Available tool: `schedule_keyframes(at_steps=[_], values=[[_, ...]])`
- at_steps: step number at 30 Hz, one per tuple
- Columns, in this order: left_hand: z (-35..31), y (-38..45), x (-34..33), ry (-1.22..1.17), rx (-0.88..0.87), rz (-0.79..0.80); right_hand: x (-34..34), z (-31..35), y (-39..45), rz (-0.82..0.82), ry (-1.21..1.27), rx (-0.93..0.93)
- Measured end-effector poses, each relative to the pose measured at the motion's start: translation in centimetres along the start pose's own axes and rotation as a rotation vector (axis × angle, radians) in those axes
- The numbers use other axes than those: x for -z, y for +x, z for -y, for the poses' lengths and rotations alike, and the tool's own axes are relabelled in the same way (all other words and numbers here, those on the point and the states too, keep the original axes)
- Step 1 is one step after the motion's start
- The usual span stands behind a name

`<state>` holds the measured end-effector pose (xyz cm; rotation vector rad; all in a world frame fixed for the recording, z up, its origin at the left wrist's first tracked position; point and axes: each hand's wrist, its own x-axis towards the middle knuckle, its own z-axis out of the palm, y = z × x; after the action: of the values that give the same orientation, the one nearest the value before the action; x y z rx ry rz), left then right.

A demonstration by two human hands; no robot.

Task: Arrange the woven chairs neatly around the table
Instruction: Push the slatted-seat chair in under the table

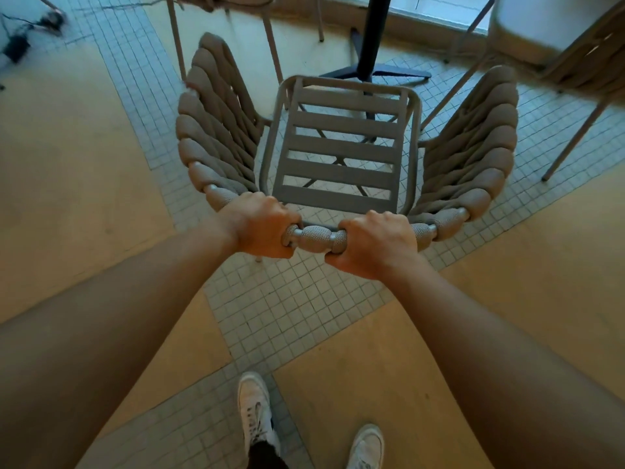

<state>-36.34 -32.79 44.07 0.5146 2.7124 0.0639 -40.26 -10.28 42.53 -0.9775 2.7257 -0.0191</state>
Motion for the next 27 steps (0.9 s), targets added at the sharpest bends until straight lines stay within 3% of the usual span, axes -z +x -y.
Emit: schedule_keyframes(at_steps=[11, 27], values=[[6.7, 5.2, 2.3, -0.023, -0.105, -0.016, 1.6, -0.7, 6.6, 0.001, -0.011, -0.128], [13.6, 14.7, 6.2, 0.051, -0.155, -0.086, 4.3, -5.2, 16.7, -0.039, 0.001, -0.159]])
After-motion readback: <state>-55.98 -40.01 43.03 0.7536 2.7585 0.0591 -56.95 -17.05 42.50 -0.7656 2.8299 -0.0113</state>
